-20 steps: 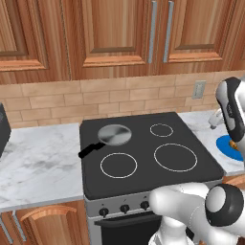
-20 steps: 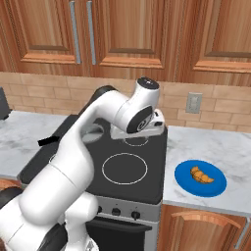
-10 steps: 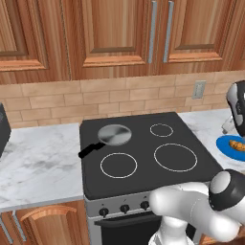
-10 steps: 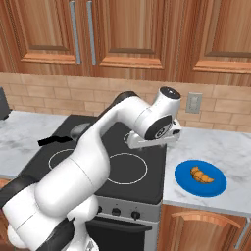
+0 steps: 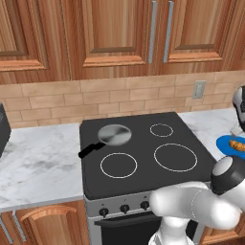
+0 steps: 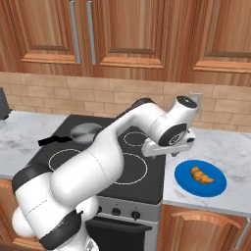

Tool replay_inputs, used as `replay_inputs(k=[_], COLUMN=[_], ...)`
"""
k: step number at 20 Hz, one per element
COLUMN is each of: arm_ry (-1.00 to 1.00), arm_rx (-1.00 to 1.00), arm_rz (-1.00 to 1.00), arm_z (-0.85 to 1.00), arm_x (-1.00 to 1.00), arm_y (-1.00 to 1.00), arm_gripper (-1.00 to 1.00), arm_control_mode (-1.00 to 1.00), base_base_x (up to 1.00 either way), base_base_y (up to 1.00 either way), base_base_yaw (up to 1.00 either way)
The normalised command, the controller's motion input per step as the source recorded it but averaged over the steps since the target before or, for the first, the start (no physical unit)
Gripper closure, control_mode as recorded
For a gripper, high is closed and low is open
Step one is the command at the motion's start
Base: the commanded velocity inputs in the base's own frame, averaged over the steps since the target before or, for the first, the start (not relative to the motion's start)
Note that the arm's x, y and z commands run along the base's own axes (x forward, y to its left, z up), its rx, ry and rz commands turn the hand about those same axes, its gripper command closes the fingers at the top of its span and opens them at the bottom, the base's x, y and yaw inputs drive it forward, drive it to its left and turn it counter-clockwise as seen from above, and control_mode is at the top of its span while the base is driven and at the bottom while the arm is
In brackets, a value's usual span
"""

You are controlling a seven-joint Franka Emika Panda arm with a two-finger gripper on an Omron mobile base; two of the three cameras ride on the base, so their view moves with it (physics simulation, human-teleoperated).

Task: Pick the croissant and place it on the pan. Then turn on the stove to warm the croissant.

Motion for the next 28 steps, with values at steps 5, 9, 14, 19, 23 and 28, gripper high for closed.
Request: replay_inputs(k=[5,9,14,19,23,28], arm_ry=[0.02,0.04,0.05,0.04,0.03,0.02], arm_rx=[0.00,0.00,0.00,0.00,0.01,0.01], arm_rz=[0.00,0.00,0.00,0.00,0.00,0.00], arm_z=[-0.27,-0.23,-0.18,-0.19,-0.15,-0.15], arm_x=[0.05,0.11,0.18,0.26,0.22,0.21], arm_y=[-0.37,-0.31,-0.28,-0.30,-0.28,-0.25], arm_gripper=[-1.00,-1.00,-1.00,-1.00,-1.00,-1.00], arm_control_mode=[-1.00,-1.00,-1.00,-1.00,-1.00,-1.00], base_base_x=[0.00,0.00,0.00,0.00,0.00,0.00], base_base_y=[0.00,0.00,0.00,0.00,0.00,0.00], base_base_yaw=[0.00,0.00,0.00,0.00,0.00,0.00])
